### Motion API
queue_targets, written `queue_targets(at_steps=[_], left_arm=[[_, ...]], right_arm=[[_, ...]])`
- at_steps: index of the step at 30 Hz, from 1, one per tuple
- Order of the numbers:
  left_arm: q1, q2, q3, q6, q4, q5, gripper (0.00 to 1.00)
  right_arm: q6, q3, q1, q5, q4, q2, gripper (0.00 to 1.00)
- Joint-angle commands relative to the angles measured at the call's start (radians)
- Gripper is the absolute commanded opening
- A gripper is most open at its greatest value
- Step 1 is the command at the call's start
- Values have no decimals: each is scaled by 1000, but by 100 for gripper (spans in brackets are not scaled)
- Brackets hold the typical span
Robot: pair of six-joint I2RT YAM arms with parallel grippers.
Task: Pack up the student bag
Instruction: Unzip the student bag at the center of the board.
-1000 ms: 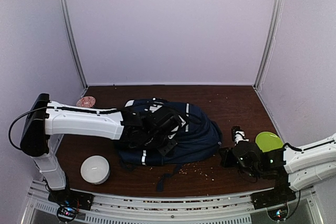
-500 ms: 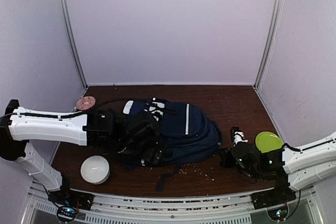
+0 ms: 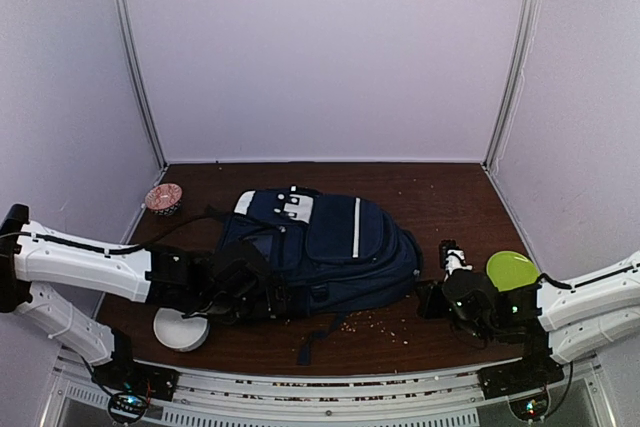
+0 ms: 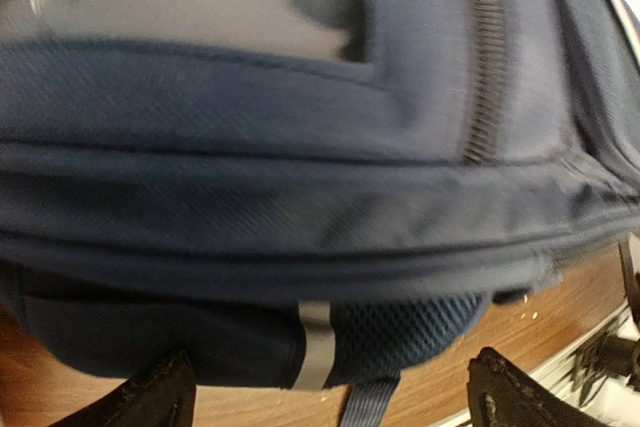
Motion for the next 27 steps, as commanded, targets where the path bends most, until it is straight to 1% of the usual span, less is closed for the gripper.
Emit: queue_targets(at_steps=[1,4,8,12,14,15,16,17,21,25,27], left_arm=[[37,55,-35,-96,172,77,96],[83,97,-39,-57,216,98,88],[167,137,-16,37,238,129,70],[243,158,-4,110,260,163,41],[277,179,18,173,258,176,26],[295,193,33,201,256,188,18],[316,216,54,230,250,199,6],[335,229,77,254,236,207,0],[381,295,163,359,204,211,0],[408,374,330,529,61,148,0],[425,420,413,613,25,138,0]], right_arm=[[-14,-9,4,7,44,-2,0],[-20,-11,4,-8,47,-10,0],[-22,-11,13,-33,37,-12,0],[-2,-8,35,-45,35,4,0],[5,-6,41,-48,51,18,0],[6,-3,44,-48,54,27,0],[8,4,46,-48,58,37,0],[9,8,49,-50,62,49,0],[-5,60,58,-59,59,103,0],[-11,124,80,-51,42,161,0],[-11,151,88,-43,36,189,0]])
